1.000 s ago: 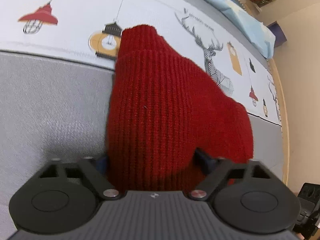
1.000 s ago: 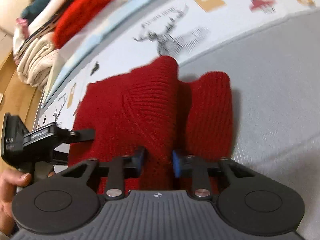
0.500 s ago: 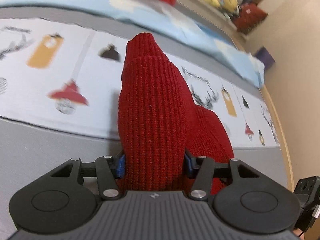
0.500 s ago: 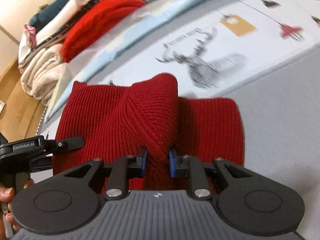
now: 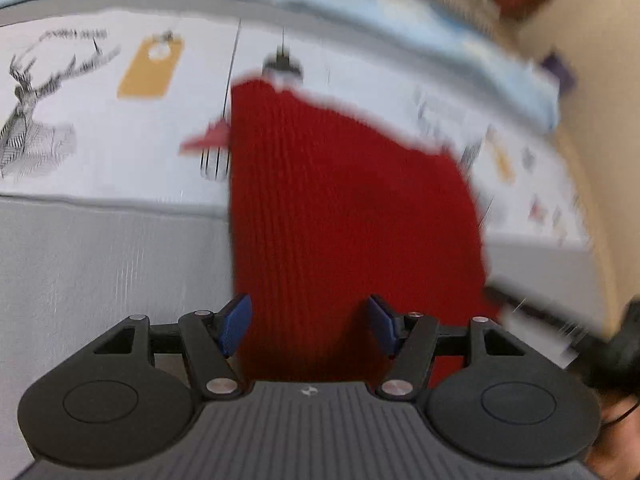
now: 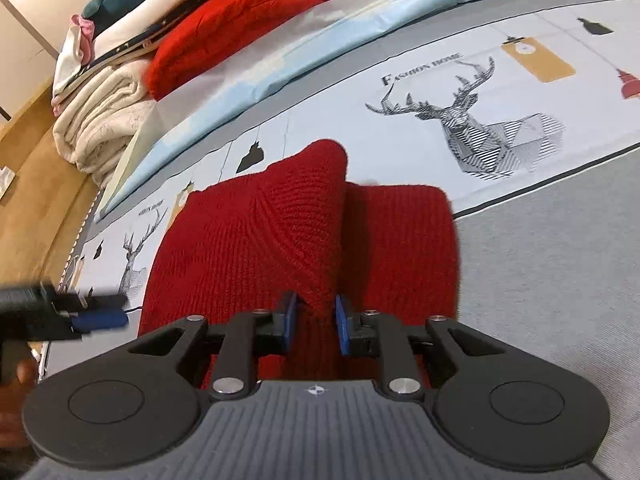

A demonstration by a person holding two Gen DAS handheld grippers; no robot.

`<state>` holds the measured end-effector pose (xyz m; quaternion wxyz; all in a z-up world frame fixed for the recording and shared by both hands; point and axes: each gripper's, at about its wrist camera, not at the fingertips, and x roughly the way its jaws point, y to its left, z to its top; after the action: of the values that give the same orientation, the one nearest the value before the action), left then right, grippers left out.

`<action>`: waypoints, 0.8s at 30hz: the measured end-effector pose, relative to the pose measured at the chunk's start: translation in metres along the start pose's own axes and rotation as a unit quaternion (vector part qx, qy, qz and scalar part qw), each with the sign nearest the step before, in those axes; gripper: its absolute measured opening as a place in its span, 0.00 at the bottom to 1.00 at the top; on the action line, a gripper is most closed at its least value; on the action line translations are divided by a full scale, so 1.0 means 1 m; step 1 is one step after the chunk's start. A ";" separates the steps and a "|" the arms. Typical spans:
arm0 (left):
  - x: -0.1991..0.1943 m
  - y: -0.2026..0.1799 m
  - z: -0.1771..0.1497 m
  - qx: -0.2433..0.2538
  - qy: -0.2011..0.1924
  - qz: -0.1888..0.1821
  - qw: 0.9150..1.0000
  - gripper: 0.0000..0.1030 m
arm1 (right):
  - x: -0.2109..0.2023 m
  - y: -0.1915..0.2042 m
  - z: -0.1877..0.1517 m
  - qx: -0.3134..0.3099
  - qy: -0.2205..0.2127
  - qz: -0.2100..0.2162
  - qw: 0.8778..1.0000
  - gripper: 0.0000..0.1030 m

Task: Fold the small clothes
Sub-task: 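Open both tools and lift them away from the sweater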

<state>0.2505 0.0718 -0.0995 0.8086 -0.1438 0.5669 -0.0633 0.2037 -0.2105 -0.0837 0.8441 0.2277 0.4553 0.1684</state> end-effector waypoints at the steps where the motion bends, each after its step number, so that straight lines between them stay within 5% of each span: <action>1: 0.006 -0.001 -0.005 0.001 0.010 0.007 1.000 0.73 | -0.003 0.000 -0.002 -0.002 -0.002 -0.003 1.000 0.20; 6: -0.005 -0.007 -0.019 0.008 0.002 0.012 1.000 0.70 | -0.025 -0.010 -0.010 0.010 -0.012 -0.033 0.999 0.23; 9: -0.009 -0.011 -0.028 0.026 0.001 0.007 1.000 0.70 | -0.040 -0.011 -0.015 0.017 0.001 0.032 0.999 0.24; 11: 0.004 -0.013 -0.040 0.050 0.032 0.055 0.997 0.73 | -0.045 -0.002 -0.021 -0.019 0.011 0.040 0.999 0.37; 13: 0.008 -0.019 -0.050 0.078 0.039 0.084 0.993 0.77 | -0.039 0.005 -0.032 -0.060 0.046 0.004 0.997 0.43; 16: -0.019 -0.034 -0.061 0.136 -0.013 0.108 0.985 0.75 | -0.022 -0.001 -0.052 -0.090 0.122 -0.092 0.984 0.46; 19: -0.060 -0.045 -0.077 0.169 -0.088 0.138 0.972 0.84 | -0.042 0.014 -0.053 -0.119 0.082 -0.097 0.985 0.46; 21: -0.088 -0.047 -0.087 0.161 -0.128 0.126 0.971 0.89 | -0.067 0.034 -0.054 -0.169 0.031 -0.097 0.980 0.48; 24: -0.127 -0.048 -0.113 0.147 -0.180 0.083 0.969 0.90 | -0.102 0.058 -0.061 -0.209 -0.037 -0.107 0.971 0.74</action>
<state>0.1029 0.0417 -0.0063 0.9122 0.0152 0.4062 -0.0514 0.0935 -0.1981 -0.0113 0.9023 0.0024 0.4005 0.1597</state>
